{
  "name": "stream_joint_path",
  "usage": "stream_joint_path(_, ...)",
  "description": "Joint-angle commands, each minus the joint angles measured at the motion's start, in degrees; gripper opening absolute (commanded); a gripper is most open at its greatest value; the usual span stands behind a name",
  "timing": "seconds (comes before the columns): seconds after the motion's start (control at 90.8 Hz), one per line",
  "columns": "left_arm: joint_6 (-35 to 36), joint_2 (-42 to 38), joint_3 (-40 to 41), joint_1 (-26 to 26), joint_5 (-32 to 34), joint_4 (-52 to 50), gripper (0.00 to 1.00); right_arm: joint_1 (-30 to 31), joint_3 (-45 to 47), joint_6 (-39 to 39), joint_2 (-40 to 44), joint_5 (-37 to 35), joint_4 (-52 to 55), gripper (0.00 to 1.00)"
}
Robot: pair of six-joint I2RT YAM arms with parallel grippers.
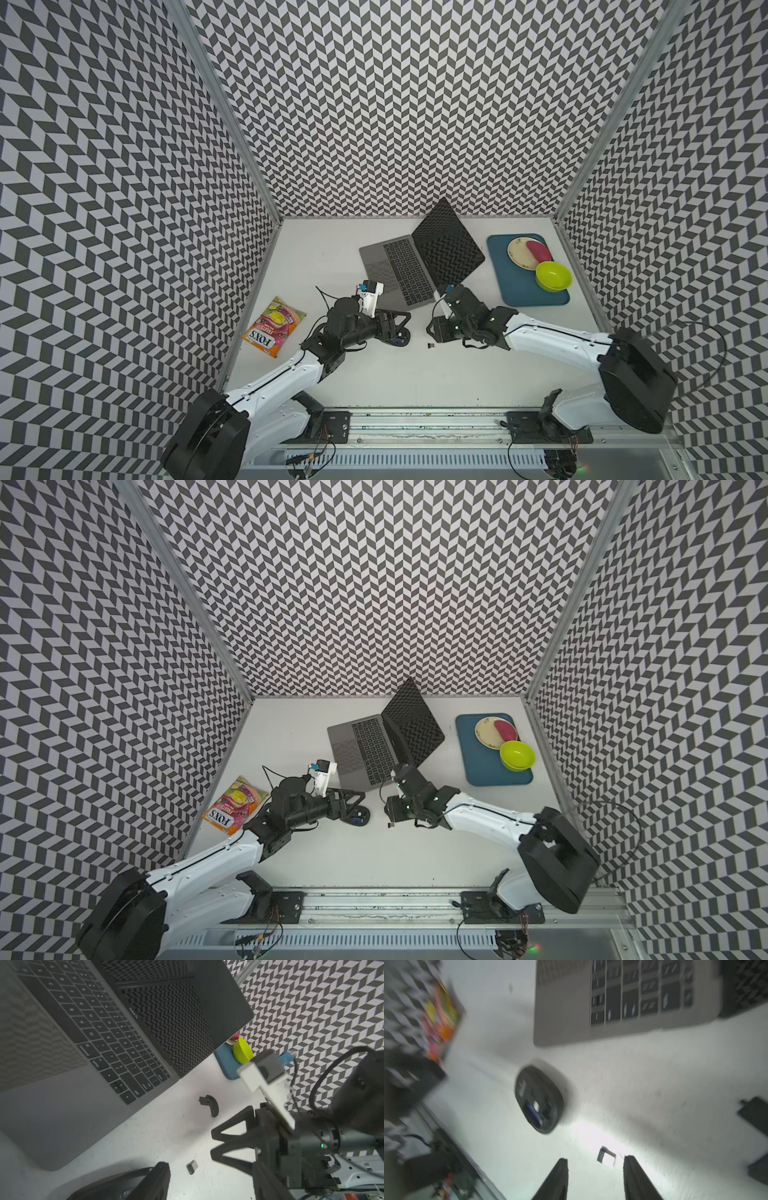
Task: Insert the wireless mouse receiver into the laptop
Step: Pick up the USB plug at the center of the board.
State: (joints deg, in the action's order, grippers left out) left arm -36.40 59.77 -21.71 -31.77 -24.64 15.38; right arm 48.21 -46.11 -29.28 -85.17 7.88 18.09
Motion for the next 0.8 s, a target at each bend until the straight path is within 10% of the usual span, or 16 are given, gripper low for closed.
stream_joint_path(0.0, 3.22, -0.41, 0.01, 1.56, 0.96, -2.48, 0.7, 1.03, -1.6, 4.26, -2.17, -1.36, 2.16, 0.51)
stream_joint_path(0.463, 6.45, 0.27, -1.14, 3.2, 1.37, -4.51, 0.75, 2.53, -0.61, -4.76, -6.81, 10.81, 0.22, 0.64)
stream_joint_path(0.793, 6.31, 0.81, -1.24, 3.72, 1.52, -4.28, 0.77, 2.8, -4.35, -2.71, -10.45, 2.82, 1.79, 0.63)
